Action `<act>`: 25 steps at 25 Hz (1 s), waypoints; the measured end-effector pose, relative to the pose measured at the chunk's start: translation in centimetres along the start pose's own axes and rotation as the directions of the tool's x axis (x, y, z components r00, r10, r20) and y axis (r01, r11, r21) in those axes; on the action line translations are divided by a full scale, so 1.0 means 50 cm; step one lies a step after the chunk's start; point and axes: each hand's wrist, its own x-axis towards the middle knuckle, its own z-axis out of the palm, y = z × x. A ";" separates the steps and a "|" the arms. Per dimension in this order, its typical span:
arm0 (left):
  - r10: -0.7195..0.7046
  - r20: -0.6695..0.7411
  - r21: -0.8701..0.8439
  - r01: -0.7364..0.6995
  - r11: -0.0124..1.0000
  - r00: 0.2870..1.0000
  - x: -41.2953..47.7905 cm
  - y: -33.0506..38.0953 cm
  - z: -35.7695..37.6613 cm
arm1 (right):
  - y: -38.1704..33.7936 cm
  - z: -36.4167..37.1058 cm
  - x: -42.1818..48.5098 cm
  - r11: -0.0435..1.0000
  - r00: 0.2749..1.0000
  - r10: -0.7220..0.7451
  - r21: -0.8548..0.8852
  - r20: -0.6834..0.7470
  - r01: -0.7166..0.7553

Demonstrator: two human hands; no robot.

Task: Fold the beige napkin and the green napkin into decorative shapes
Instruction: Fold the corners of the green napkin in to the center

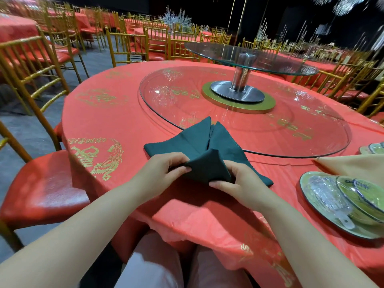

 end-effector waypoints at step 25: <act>0.100 0.155 -0.500 -0.009 0.866 0.983 0.157 0.305 -0.150 | -0.255 -0.243 -0.010 0.872 0.998 -0.046 0.487 -0.035 0.057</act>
